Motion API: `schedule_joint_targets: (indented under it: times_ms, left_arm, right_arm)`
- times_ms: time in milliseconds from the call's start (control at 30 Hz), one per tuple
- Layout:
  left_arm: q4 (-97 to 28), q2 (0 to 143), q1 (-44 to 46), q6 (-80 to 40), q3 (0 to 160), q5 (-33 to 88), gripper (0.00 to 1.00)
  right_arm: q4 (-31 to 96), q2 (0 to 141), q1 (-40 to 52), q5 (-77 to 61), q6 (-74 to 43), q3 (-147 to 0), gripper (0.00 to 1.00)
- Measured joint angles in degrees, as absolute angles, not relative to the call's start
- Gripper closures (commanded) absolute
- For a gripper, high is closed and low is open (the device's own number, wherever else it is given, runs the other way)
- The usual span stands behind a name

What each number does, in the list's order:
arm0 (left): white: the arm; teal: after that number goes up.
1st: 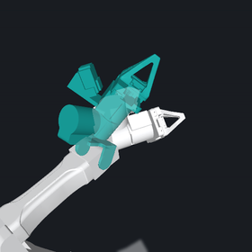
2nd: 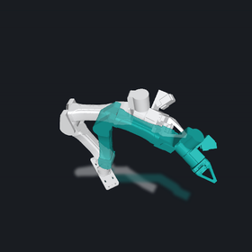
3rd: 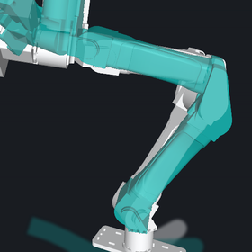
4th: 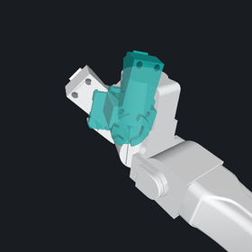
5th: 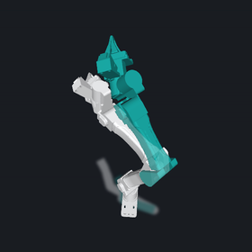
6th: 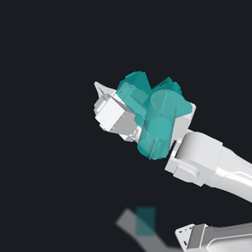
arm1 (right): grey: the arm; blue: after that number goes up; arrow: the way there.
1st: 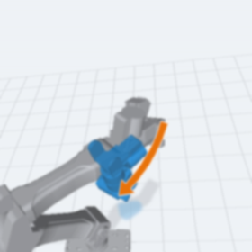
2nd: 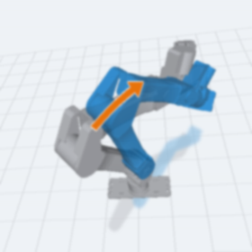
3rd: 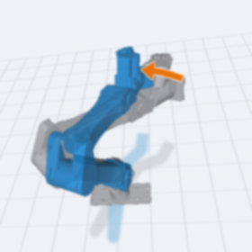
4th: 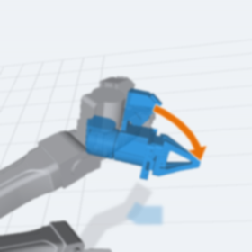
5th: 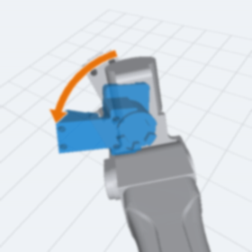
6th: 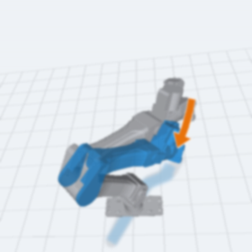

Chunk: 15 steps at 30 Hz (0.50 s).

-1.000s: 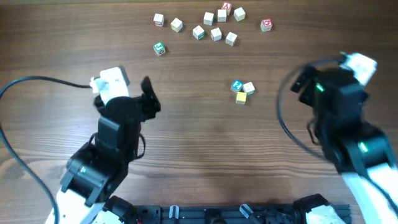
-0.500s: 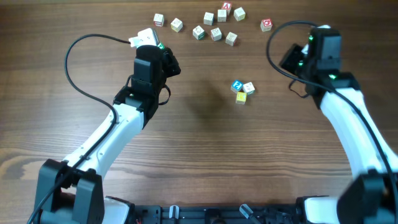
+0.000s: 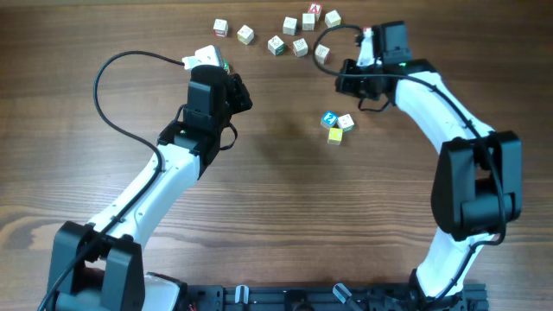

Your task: Form a circle

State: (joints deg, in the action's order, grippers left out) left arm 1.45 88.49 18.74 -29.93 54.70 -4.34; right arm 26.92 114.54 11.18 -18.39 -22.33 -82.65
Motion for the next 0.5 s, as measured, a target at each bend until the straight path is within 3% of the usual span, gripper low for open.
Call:
schedule_joint_targets:
  times_ms: [500]
  left_arm:
    - [-2.52,88.49,18.74,-29.93,54.7,-4.32,0.94]
  right_arm:
    - [30.39,118.96,14.11,-9.85,-22.15,-82.67,0.95]
